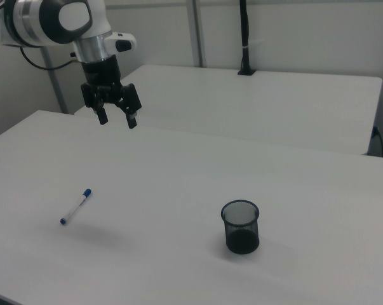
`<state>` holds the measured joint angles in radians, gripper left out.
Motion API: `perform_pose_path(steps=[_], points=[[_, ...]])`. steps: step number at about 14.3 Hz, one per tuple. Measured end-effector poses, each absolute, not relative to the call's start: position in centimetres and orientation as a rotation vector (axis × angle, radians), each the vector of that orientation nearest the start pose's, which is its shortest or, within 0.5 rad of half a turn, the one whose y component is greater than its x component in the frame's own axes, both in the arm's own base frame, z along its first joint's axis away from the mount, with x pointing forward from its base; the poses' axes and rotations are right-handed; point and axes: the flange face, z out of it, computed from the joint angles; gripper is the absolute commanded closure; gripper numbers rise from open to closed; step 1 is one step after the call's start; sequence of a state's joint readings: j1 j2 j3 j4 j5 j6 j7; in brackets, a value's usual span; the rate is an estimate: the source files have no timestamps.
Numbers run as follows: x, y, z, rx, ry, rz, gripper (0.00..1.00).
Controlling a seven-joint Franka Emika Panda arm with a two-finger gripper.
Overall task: Insert the marker
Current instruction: 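Move the open gripper over the blue-capped white marker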
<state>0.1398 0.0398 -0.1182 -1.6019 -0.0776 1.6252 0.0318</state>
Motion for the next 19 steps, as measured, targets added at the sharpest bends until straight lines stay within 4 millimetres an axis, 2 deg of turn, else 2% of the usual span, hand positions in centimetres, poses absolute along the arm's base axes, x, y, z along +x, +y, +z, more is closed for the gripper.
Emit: perform_pose_path(steps=[10, 13, 14, 16, 17, 19], points=[[57.1, 0.6, 59.3, -3.224, 0.007, 0.01, 0.0], [57.9, 1.0, 57.7, -3.226, -0.006, 0.006, 0.0], [58.1, 1.5, 56.9, -3.227, -0.025, 0.026, 0.0], [58.3, 4.1, 54.7, -3.227, -0.101, 0.089, 0.0], [58.2, 5.4, 53.6, -3.226, -0.139, 0.12, 0.0], [58.2, 9.1, 50.2, -3.223, -0.243, 0.188, 0.0]])
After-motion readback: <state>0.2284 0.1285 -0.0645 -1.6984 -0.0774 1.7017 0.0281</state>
